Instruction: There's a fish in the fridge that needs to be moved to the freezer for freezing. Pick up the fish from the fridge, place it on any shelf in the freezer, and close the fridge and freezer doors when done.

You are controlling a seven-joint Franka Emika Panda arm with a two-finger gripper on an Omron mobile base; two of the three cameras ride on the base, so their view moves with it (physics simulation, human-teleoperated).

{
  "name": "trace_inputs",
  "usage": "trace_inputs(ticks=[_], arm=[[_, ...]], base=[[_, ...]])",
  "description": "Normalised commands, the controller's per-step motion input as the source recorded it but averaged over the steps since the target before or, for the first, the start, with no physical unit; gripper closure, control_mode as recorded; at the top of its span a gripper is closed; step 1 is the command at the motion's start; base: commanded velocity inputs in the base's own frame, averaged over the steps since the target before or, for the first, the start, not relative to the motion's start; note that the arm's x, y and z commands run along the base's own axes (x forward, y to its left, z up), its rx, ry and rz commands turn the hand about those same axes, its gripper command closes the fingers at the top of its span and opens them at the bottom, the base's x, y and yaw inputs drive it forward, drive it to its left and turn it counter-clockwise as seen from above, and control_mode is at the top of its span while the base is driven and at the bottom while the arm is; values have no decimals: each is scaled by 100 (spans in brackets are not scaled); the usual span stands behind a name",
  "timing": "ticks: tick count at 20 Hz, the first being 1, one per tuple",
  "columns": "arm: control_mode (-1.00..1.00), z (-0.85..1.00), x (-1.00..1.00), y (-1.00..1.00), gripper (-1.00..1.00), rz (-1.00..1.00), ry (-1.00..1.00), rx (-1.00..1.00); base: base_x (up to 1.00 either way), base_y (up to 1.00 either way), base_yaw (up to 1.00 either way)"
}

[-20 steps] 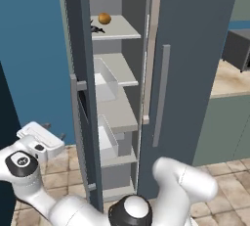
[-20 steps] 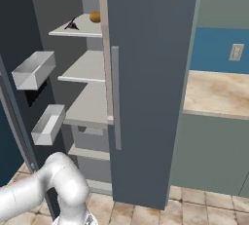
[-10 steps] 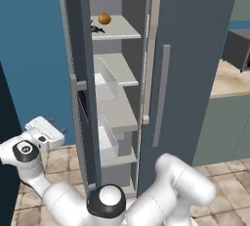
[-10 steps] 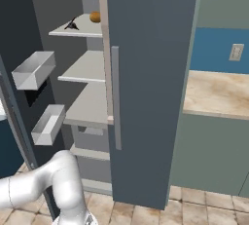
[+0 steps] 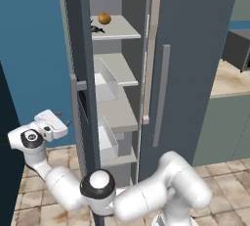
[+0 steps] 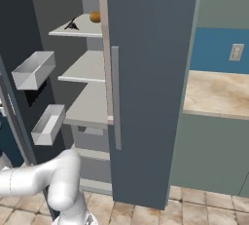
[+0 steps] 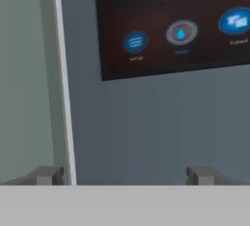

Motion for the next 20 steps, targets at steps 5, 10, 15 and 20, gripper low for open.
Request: trace_inputs(ticks=[5, 10, 15, 20], arm=[[-100, -2, 32, -69, -100, 0, 4, 2], [-100, 0, 28, -89, -100, 0, 4, 7], [-100, 0, 29, -96, -100, 0, 3, 10], [-100, 0, 25, -100, -100, 0, 1, 12]], base=[[0, 0, 0], [0, 0, 0], [0, 0, 0], [0, 0, 0]])
